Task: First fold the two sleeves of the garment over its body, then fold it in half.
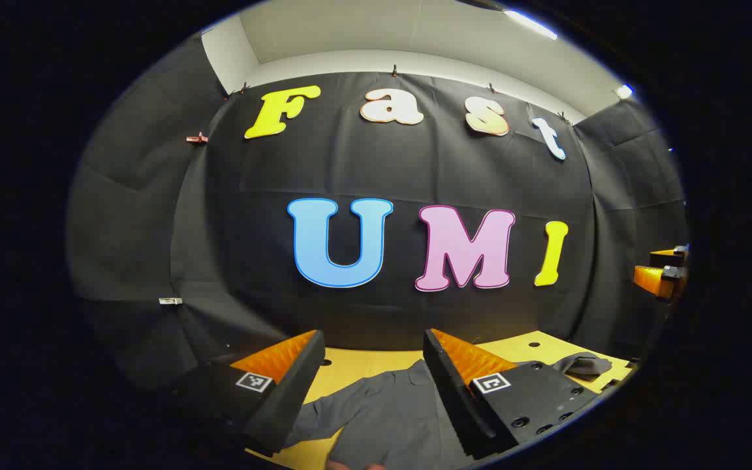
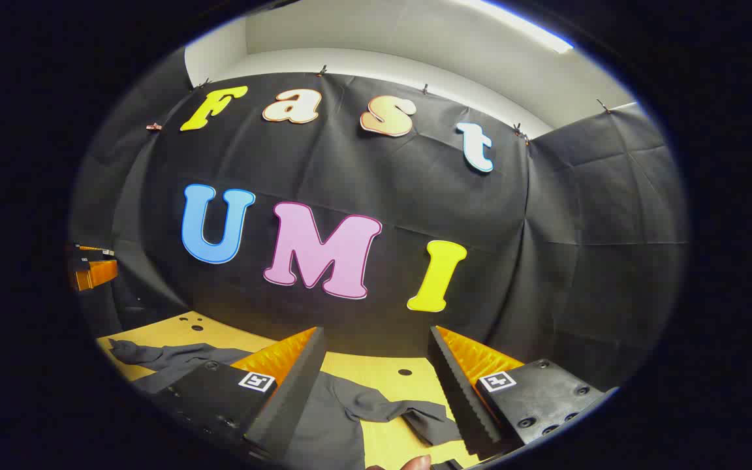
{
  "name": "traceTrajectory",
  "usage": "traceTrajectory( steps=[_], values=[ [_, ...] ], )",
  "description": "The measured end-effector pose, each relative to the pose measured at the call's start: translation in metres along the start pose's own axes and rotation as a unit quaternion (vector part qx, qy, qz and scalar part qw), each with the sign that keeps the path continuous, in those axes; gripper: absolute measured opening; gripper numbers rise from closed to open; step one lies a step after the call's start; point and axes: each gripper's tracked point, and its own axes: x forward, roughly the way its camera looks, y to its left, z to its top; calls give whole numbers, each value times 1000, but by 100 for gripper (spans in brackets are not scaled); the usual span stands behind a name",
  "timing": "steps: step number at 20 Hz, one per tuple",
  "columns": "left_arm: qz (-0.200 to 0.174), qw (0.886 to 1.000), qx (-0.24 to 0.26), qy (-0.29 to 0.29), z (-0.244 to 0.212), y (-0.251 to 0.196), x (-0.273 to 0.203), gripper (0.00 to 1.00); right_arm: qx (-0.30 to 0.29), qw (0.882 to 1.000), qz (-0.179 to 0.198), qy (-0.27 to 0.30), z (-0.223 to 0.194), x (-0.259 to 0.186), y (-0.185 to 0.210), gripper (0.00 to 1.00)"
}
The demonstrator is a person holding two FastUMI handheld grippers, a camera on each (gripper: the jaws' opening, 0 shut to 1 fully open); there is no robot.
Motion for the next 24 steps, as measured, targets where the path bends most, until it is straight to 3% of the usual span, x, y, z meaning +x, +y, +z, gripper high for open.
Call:
traceTrajectory(
  steps=[16, 20, 24],
  values=[
    [-14, 1000, 11, 5, -5, -27, 7, 95, -1, 1000, -8, 8, -10, 5, -20, 97],
    [-20, 1000, 11, 9, -8, -47, 14, 95, 1, 999, -7, 33, -36, 15, -41, 97],
    [-21, 999, 14, 20, -15, -79, 24, 95, 0, 996, -10, 84, -91, 31, -82, 96]
  ],
)
